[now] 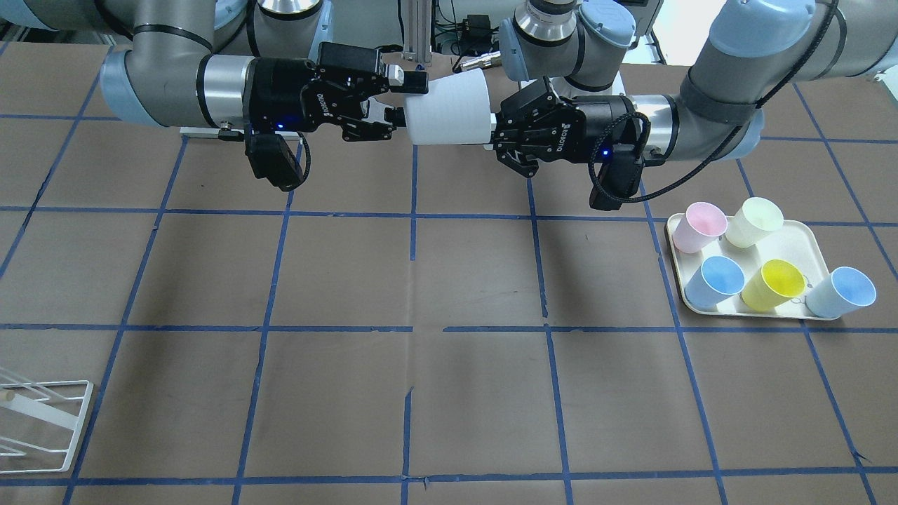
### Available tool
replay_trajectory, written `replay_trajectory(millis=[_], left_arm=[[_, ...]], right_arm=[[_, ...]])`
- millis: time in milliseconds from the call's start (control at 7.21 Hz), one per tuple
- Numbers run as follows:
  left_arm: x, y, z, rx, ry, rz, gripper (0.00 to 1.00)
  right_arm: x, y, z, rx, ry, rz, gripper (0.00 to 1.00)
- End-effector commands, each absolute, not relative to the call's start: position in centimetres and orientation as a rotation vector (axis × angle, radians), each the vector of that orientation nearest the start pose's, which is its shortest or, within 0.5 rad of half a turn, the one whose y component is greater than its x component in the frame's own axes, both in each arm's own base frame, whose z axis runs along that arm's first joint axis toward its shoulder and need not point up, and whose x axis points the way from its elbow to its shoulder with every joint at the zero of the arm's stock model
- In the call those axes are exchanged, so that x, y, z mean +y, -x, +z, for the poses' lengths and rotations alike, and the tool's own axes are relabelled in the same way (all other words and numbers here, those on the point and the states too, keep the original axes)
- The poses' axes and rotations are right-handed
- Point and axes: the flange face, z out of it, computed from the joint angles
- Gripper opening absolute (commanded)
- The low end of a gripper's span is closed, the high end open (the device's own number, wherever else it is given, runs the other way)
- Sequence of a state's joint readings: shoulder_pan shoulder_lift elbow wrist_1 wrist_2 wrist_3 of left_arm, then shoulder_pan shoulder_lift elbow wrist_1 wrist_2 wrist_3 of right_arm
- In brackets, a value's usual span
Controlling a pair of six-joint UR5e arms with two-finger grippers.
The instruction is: Transfer IKEA cup to right arm and place on rack
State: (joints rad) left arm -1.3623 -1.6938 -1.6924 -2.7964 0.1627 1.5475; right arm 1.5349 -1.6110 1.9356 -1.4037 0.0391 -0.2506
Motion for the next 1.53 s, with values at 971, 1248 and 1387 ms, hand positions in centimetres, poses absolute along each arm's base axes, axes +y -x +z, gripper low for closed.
replay_trajectory(millis=[971,1248,1387], left_arm=[[-52.0,9.9,42.3,-1.821,0.002,-0.215,1.00],[-55.4,11.3,41.6,-2.107,-0.039,-0.275,1.00],[-56.2,13.5,41.0,-2.252,-0.001,-0.269,1.00]], right_arm=[[-48.9,-9.8,43.9,1.847,-0.282,-0.005,0.00],[-49.0,-7.4,46.1,2.134,-0.212,-0.017,0.00],[-49.0,-6.5,47.4,2.284,-0.168,-0.033,0.00]])
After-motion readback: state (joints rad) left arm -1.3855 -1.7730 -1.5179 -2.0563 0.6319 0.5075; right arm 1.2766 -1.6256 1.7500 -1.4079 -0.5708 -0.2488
